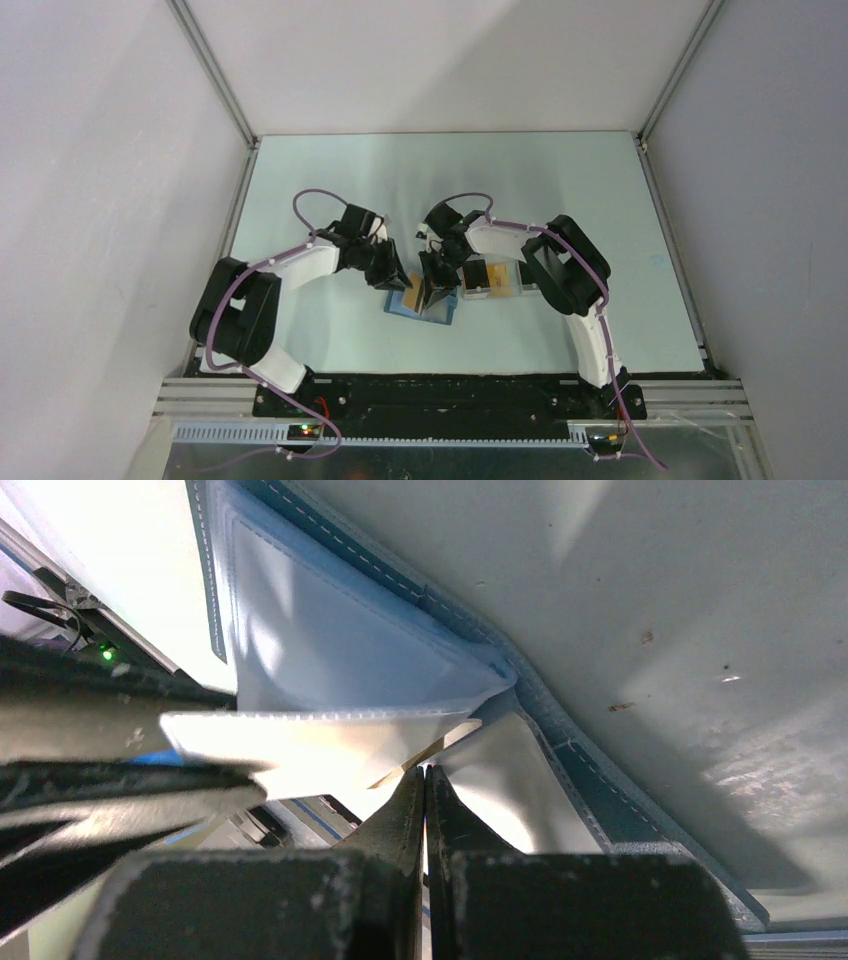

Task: Put the credit cards into the card holder
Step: Turn over the card slot in the card holder.

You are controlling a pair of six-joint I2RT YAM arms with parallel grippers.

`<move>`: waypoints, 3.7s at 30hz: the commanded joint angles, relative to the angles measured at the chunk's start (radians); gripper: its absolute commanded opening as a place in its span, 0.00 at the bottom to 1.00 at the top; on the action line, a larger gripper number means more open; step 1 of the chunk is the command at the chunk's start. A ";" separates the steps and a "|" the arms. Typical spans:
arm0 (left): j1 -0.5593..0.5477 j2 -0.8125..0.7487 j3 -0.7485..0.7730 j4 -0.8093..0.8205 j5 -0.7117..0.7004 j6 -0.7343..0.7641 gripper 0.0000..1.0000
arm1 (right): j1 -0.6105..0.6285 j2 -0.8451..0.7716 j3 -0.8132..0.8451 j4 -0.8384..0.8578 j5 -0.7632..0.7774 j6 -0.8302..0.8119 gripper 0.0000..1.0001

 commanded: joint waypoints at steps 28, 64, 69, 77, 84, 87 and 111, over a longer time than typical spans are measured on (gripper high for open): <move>-0.076 -0.033 0.099 -0.111 -0.184 0.032 0.00 | -0.007 -0.014 -0.003 0.000 -0.010 -0.014 0.00; -0.156 0.065 0.325 -0.358 -0.449 0.013 0.00 | -0.106 -0.125 -0.050 0.012 -0.033 -0.007 0.00; -0.195 0.141 0.398 -0.413 -0.511 -0.016 0.00 | -0.121 -0.132 -0.073 0.058 -0.074 0.031 0.00; -0.239 0.221 0.495 -0.432 -0.502 -0.062 0.17 | -0.139 -0.139 -0.101 0.072 -0.071 0.041 0.00; -0.249 0.296 0.552 -0.406 -0.389 -0.077 0.63 | -0.148 -0.155 -0.112 0.066 -0.068 0.035 0.00; -0.247 0.305 0.525 -0.337 -0.323 -0.093 0.65 | -0.150 -0.169 -0.115 0.064 -0.065 0.035 0.00; -0.143 0.005 0.221 0.124 -0.052 -0.167 0.61 | -0.306 -0.502 -0.159 -0.074 -0.003 -0.061 0.44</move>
